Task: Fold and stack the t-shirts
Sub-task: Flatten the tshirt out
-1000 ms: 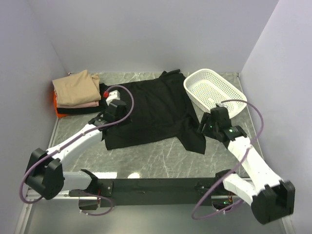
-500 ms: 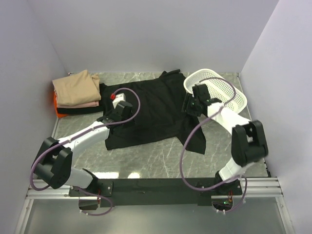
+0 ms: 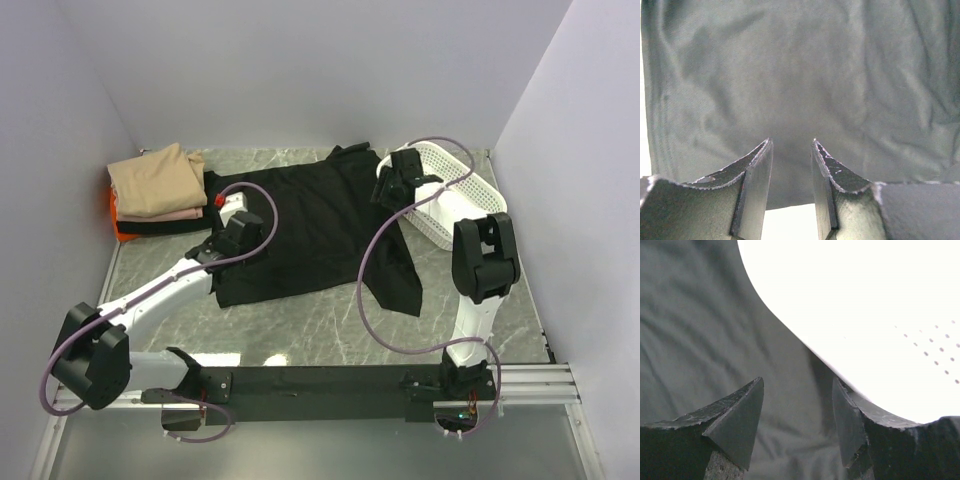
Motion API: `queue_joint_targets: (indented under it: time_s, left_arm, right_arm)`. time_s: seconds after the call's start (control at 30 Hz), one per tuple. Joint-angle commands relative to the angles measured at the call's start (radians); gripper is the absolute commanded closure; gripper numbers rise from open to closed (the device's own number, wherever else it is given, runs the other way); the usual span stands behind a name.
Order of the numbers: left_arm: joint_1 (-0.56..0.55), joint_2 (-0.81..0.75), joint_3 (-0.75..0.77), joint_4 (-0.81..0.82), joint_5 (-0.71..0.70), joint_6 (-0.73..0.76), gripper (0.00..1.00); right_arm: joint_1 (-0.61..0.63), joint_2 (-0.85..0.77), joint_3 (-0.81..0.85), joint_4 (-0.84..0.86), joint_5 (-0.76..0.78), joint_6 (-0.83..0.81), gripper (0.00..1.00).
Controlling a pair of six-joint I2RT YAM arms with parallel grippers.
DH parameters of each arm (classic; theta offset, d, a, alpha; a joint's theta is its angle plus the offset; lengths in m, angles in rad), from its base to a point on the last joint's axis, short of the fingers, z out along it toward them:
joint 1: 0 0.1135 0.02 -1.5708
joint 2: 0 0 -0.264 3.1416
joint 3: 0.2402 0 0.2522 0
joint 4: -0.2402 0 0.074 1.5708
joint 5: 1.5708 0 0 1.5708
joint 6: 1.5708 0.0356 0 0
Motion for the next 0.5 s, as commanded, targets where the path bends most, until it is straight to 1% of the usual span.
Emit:
queue_joint_targets:
  time_s: [0.0, 0.2, 0.47]
  left_arm:
    - [-0.005, -0.049, -0.020, -0.026, -0.045, 0.013, 0.58]
    - [-0.005, -0.084, -0.030, -0.052, -0.064, 0.018, 0.58]
    - [-0.005, -0.109, -0.047, -0.060, -0.072, 0.015, 0.58]
  right_arm:
    - [-0.058, 0.008, 0.057, 0.008, 0.054, -0.002, 0.36]
    - [-0.092, 0.047, 0.101, -0.012, 0.078, -0.030, 0.36]
    - [-0.130, 0.030, 0.118, 0.007, 0.110, -0.053, 0.36]
